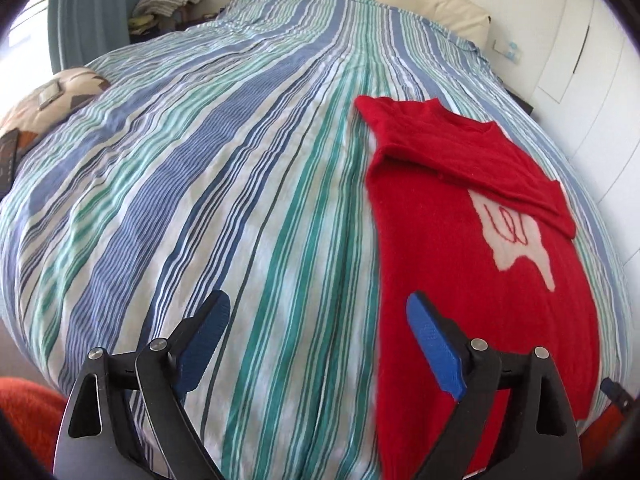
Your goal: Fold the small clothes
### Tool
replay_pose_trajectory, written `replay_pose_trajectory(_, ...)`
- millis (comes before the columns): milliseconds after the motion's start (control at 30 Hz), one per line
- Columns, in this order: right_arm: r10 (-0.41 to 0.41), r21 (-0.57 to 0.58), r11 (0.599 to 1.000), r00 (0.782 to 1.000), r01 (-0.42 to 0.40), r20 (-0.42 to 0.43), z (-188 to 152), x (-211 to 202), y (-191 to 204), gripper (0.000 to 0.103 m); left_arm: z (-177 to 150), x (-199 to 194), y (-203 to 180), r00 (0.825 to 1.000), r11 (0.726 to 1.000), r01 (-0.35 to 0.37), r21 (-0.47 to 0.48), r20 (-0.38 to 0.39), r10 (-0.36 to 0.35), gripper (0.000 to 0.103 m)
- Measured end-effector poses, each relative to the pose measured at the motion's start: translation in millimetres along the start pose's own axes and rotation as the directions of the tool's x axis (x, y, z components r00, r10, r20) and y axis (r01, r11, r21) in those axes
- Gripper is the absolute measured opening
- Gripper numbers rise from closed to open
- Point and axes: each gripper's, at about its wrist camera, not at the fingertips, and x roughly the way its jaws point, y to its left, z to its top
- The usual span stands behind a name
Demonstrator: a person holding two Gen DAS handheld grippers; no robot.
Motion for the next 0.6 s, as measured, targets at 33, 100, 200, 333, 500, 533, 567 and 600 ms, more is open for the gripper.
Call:
replay_pose_trajectory(33,-0.004,0.0,1.0,1.0,0.004,0.001,0,0,0,0.07,-8,2,4,1.0,1.0,-0.006,-0.014,-0.016,0.005,0.091)
replay_pose_trajectory(100,-0.012,-0.003,1.0,1.0,0.012,0.004,-1,-1,0,0.07,-14,9,13,0.998,0.999,-0.01,-0.047,-0.061,0.007,0.091)
replay_pose_trajectory(200,-0.019,-0.001,1.0,1.0,0.019,0.006,-1,-1,-1,0.07,-9,7,18,0.999,0.998,-0.009,-0.063,-0.038,0.007,0.091)
replay_pose_trajectory(333,-0.026,0.005,1.0,1.0,0.026,0.012,-2,-2,-2,0.07,-9,12,24,0.999,0.996,-0.028,-0.079,-0.043,0.024,0.091)
replay_pose_trajectory(500,-0.029,0.02,0.999,0.999,0.029,0.016,-2,-4,-7,0.07,-13,16,23,0.998,0.996,-0.038,-0.075,-0.049,0.034,0.092)
replay_pose_trajectory(533,-0.029,0.024,0.999,0.999,0.028,0.016,-2,-4,-8,0.07,-14,18,22,0.998,0.997,-0.043,-0.067,-0.054,0.039,0.092)
replay_pose_trajectory(567,-0.028,0.028,0.999,0.999,0.027,0.017,-2,-4,-8,0.07,-14,20,21,0.997,0.997,-0.048,-0.06,-0.061,0.044,0.092)
replay_pose_trajectory(600,-0.027,0.031,0.999,0.999,0.027,0.018,-2,-4,-8,0.07,-15,21,21,0.997,0.997,-0.053,-0.055,-0.067,0.049,0.092)
